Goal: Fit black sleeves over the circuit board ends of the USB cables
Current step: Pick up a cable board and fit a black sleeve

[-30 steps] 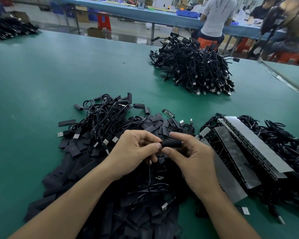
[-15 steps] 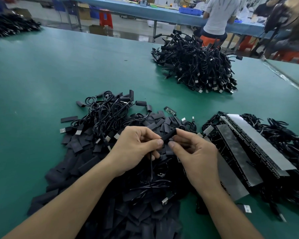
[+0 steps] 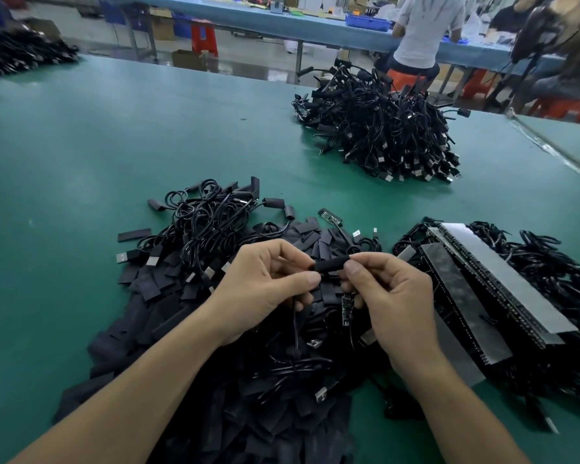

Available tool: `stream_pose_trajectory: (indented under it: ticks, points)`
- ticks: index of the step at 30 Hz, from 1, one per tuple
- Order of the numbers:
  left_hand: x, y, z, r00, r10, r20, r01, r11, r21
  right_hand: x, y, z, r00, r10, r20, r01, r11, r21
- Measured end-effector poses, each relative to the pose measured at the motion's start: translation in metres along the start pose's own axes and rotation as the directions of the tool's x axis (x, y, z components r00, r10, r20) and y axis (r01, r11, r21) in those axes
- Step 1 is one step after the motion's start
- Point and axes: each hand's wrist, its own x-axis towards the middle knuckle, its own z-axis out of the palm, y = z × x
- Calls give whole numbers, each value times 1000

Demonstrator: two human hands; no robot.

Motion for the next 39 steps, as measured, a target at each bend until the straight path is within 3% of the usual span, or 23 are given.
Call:
stream_pose_trajectory:
  ticks: [3,5,10,13,15,17,19,20,22,26,28,31,32,34,37,39]
  points:
    - [4,6,-3,997,16,-81,-18,1000,-19,3,-9,-6,999,-19,35,28,963,-268]
    - [9,15,-10,973,60,-223,-76,995,-65,5,-19,-14,996,-32,85,70,867,-493]
    - [21,34,-45,801,198,-565,-258,966,-27,0,-37,-23,917,267,295,52,654,-754]
    - [26,31,-57,750,228,-621,-192,973,125,-3,-41,-20,910,274,312,63,653,-755]
    - [24,28,-61,773,251,-582,-44,938,345,-4,-43,-20,928,239,285,46,687,-726]
    - [21,26,-59,809,304,-503,57,812,581,-3,-45,-21,951,188,246,39,715,-698]
    - [17,23,-53,815,393,-425,119,606,787,-2,-50,-23,976,114,187,36,756,-653]
    - [15,23,-51,809,428,-402,146,517,844,0,-53,-24,986,73,148,33,789,-614]
    - [12,24,-51,789,467,-399,167,461,872,2,-60,-26,997,27,70,10,880,-475]
    - [8,30,-49,755,517,-402,120,495,861,0,-75,-27,996,67,53,-67,998,0]
    - [7,37,-39,758,575,-309,-44,518,854,-2,-79,-26,995,66,80,-81,977,197]
    - [0,42,-14,893,442,-82,-312,740,596,-4,-79,-18,988,76,138,-119,934,336]
    - [-2,41,-6,936,353,17,-314,807,500,-4,-76,-14,983,85,162,-139,925,354]
    - [-6,35,10,956,246,161,-292,863,412,-6,-68,-7,974,89,210,-162,918,361]
    - [-4,25,14,965,236,116,-263,881,394,-5,-56,-3,967,56,248,-128,949,288]
    - [-1,24,9,964,266,28,-252,867,430,0,-44,-7,983,18,180,-18,1000,3]
